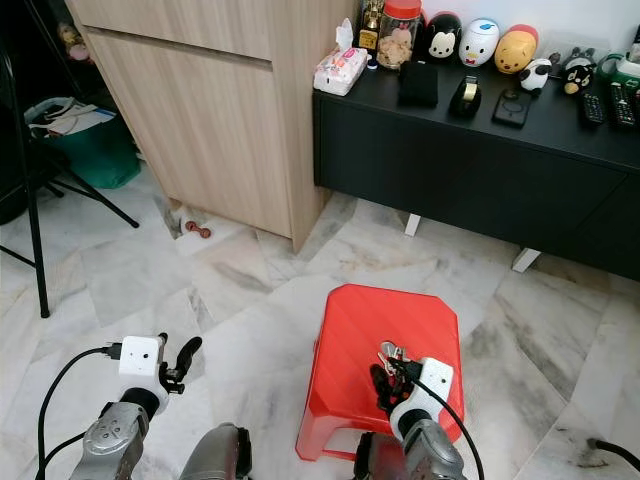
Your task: Hang keys on a hook
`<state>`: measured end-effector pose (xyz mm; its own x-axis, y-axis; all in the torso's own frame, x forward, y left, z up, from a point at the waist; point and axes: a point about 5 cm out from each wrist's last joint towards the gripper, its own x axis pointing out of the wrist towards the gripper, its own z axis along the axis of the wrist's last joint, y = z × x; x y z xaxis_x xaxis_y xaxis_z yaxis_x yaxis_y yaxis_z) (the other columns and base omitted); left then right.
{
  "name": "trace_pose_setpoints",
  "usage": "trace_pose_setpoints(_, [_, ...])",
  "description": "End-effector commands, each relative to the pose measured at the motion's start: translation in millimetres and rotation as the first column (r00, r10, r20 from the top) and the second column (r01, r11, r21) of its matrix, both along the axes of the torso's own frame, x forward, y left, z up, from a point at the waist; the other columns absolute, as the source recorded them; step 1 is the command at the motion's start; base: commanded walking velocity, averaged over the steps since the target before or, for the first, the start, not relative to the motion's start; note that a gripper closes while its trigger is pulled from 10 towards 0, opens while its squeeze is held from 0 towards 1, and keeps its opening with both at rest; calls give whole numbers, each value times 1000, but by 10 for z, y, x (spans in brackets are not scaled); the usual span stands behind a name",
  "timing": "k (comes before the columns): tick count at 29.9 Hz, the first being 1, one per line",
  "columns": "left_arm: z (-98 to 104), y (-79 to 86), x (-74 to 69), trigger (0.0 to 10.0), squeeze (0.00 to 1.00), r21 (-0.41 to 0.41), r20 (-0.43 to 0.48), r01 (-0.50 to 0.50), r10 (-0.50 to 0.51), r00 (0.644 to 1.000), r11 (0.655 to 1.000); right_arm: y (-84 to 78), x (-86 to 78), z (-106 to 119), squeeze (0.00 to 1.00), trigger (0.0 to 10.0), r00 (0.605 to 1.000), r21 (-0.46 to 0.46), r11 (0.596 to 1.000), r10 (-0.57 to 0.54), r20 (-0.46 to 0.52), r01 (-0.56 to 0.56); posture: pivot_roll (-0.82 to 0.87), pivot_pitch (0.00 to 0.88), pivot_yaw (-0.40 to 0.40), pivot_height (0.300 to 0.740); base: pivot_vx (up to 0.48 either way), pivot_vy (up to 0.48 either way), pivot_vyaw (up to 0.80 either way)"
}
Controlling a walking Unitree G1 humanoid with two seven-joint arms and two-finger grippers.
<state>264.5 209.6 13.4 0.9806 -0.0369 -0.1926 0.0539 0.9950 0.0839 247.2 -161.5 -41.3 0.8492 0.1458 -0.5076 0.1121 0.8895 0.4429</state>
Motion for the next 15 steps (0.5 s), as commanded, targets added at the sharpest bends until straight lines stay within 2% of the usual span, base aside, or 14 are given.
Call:
trace_pose_setpoints(1, [-51,19,-34,10000,0,8,-33,-3,3,999,1000,-10,-43,-30,0,10000,1000,-9,1000,2,-14,-2,188,160,-16,638,0,0,0])
trace_pose_setpoints(9, [-44,22,-27,10000,0,7,-29,-7,8,1000,1000,-46,-56,-45,0,10000,999,-41,999,-9,-35,8,189,156,-18,638,0,0,0])
trace_pose_setpoints(10, [-44,22,-26,10000,0,7,-29,-8,8,1000,1000,-48,-57,-46,0,9020,999,-42,999,-10,-36,8,189,156,-18,638,0,0,0])
trace_pose_setpoints(11, [-45,23,-26,10000,0,6,-29,-8,9,1000,1000,-55,-59,-48,0,6980,999,-45,999,-12,-39,10,189,156,-18,638,0,0,0])
trace_pose_setpoints(12, [-46,24,-27,10000,0,6,-29,-9,9,1000,1000,-57,-61,-49,0,6549,999,-46,999,-13,-40,11,189,156,-18,638,0,0,0])
trace_pose_setpoints(13, [-46,25,-27,10000,0,6,-29,-9,9,1000,1000,-58,-61,-50,0,6549,999,-47,999,-13,-41,11,189,156,-18,638,0,0,0])
trace_pose_setpoints(14, [-50,26,-29,10000,0,7,-31,-9,9,999,1000,-57,-66,-54,0,3686,999,-49,999,-11,-45,9,189,156,-19,638,0,0,0])
trace_pose_setpoints(15, [-50,26,-29,10000,0,7,-31,-9,9,999,1000,-57,-66,-54,0,3686,999,-49,999,-11,-45,9,189,156,-19,638,0,0,0])
